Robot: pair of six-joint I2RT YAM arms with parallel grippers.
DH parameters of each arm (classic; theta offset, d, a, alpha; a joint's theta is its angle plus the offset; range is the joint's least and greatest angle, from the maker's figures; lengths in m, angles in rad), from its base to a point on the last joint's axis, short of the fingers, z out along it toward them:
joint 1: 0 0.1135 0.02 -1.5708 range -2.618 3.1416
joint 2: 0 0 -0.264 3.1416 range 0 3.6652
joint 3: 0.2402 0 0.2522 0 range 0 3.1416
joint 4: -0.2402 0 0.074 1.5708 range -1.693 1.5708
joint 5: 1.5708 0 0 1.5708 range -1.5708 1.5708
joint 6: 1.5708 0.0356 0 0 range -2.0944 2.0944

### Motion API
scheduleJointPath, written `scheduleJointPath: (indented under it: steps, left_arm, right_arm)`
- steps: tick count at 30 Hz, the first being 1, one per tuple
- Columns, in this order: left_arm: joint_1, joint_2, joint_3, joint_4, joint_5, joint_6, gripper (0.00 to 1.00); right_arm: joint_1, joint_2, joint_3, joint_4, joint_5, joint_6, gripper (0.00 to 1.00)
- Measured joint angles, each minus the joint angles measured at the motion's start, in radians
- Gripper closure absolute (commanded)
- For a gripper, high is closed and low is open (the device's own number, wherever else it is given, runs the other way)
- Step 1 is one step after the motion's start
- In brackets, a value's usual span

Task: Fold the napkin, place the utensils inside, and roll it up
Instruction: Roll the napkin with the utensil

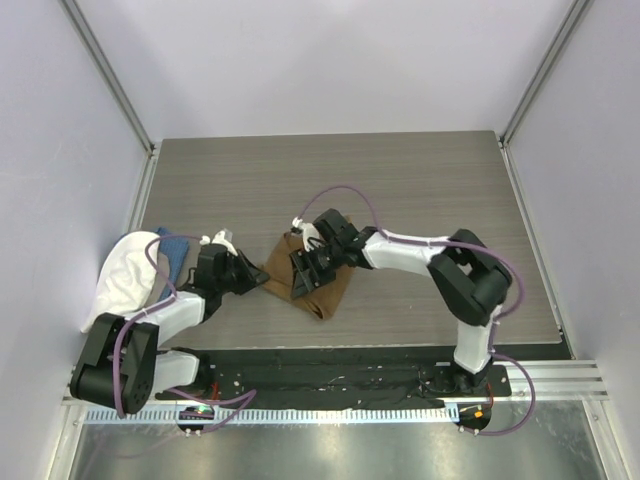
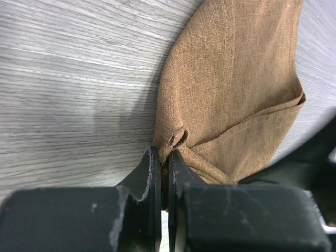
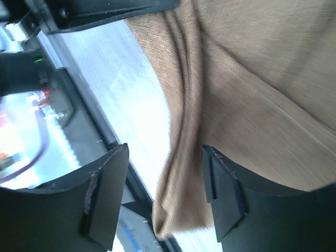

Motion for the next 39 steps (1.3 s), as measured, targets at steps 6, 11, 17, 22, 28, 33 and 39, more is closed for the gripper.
scheduleJointPath:
  steps: [6, 11, 17, 22, 28, 33, 39]
  left_arm:
    - [0.0, -0.001, 0.05, -0.096, 0.0, 0.023, 1.0]
    - [0.0, 0.003, 0.081, -0.152, 0.002, 0.038, 1.0]
    - [0.0, 0.005, 0.092, -0.183, 0.004, 0.045, 1.0]
    - [0.0, 0.005, 0.096, -0.204, 0.004, 0.045, 1.0]
    - [0.0, -0.002, 0.109, -0.234, 0.003, 0.048, 1.0]
    - [0.0, -0.021, 0.111, -0.271, 0.0, 0.057, 1.0]
    - [0.0, -0.023, 0.123, -0.287, 0.003, 0.067, 1.0]
  right_arm:
    - [0.137, -0.257, -0.121, -0.013, 0.407, -0.1, 0.29]
    - [0.336, -0.319, -0.181, -0.011, 0.727, -0.148, 0.28]
    - [0.429, -0.3, -0.207, -0.046, 0.94, -0.162, 0.31]
    - [0.437, -0.25, -0.206, -0.066, 0.989, -0.169, 0.57]
    - [0.435, -0.238, -0.202, -0.083, 0.952, -0.16, 0.93]
    - [0.373, -0.241, -0.202, -0.092, 0.806, -0.126, 0.99]
    - [0.161, -0.242, -0.25, -0.045, 0.475, -0.064, 0.99]
